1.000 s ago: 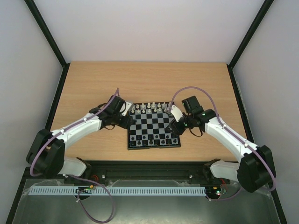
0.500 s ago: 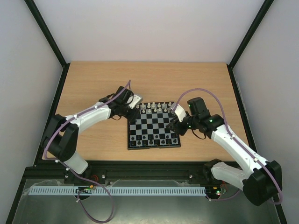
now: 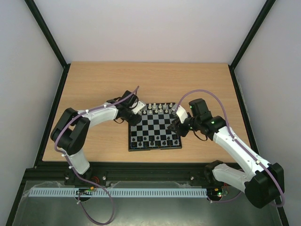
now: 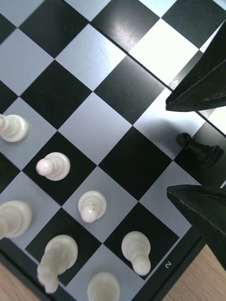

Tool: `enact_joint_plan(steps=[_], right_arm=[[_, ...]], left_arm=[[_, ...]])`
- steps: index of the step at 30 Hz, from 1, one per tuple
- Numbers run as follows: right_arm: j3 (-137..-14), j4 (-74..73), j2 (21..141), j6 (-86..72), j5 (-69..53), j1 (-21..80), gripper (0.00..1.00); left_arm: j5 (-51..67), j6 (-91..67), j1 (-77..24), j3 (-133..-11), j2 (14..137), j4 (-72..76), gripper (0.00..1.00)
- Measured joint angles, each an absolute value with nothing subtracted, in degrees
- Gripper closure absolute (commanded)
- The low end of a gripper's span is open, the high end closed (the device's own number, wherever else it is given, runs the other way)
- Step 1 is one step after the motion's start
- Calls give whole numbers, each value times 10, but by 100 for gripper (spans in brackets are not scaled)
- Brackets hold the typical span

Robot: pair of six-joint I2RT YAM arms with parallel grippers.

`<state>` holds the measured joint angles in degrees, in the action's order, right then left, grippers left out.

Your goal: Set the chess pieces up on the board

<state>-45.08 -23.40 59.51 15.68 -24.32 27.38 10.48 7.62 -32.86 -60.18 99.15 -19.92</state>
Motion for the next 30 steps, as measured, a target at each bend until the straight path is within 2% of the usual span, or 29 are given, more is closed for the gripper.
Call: enact_joint_plan(steps=[9, 30], right_arm=[[-447, -232, 597, 161, -243, 274, 58], [-445, -232, 601, 165, -243, 274, 58]], left_arm=[[86, 89, -347, -602, 1001, -200, 63], [38, 74, -366, -564, 981, -201, 69]])
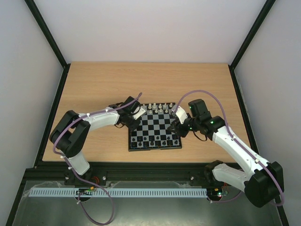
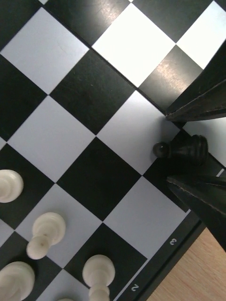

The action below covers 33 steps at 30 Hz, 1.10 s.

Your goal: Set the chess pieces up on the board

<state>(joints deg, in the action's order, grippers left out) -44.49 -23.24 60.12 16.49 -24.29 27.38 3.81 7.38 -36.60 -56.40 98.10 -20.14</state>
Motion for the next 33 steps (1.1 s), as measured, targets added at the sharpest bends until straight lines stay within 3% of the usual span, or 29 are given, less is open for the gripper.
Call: enact_joint_plan(steps=[33], right_arm=[[-444, -232, 607, 165, -244, 274, 58]], left_arm=[[15, 27, -367, -544, 962, -203, 87]])
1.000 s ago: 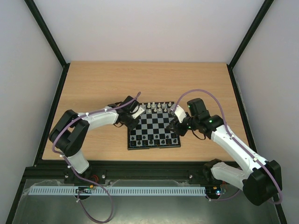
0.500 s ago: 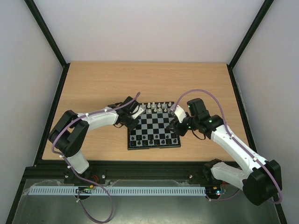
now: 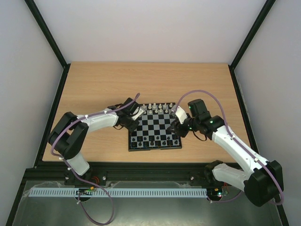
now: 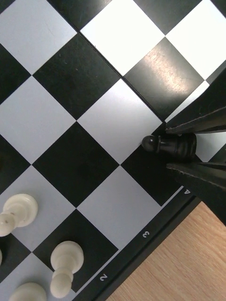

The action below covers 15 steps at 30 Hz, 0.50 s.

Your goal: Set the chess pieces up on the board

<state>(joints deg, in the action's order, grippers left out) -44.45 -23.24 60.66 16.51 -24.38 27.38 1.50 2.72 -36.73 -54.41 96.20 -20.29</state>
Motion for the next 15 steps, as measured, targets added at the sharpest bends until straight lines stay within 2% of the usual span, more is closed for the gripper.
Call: enact_joint_plan(steps=[8, 15], right_arm=[[-453, -234, 614, 146, -238, 274, 58], [-550, -263, 693, 108, -272, 270, 57]], left_arm=[[45, 5, -369, -519, 886, -195, 86], [100, -7, -387, -482, 756, -125, 85]])
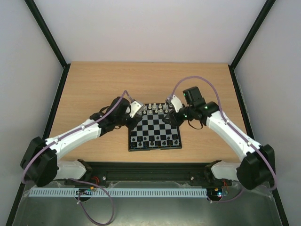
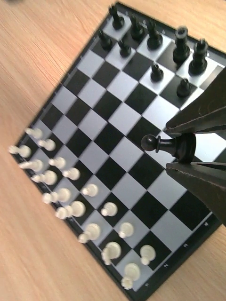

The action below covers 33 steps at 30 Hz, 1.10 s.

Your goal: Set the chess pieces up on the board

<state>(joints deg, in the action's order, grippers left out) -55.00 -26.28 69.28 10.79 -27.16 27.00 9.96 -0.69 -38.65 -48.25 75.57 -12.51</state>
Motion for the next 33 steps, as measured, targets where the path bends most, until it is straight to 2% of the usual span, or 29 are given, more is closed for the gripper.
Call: enact_joint_plan(steps=[9, 16, 33], right_arm=[[-721, -339, 857, 65, -411, 266, 55], [-780, -374, 951, 44, -498, 266, 59], [-789, -393, 976, 38, -571, 292, 70]], left_arm=[[135, -7, -404, -449, 688, -71, 84], [150, -7, -421, -449, 679, -57, 83], [163, -7, -425, -449, 675, -54, 82]])
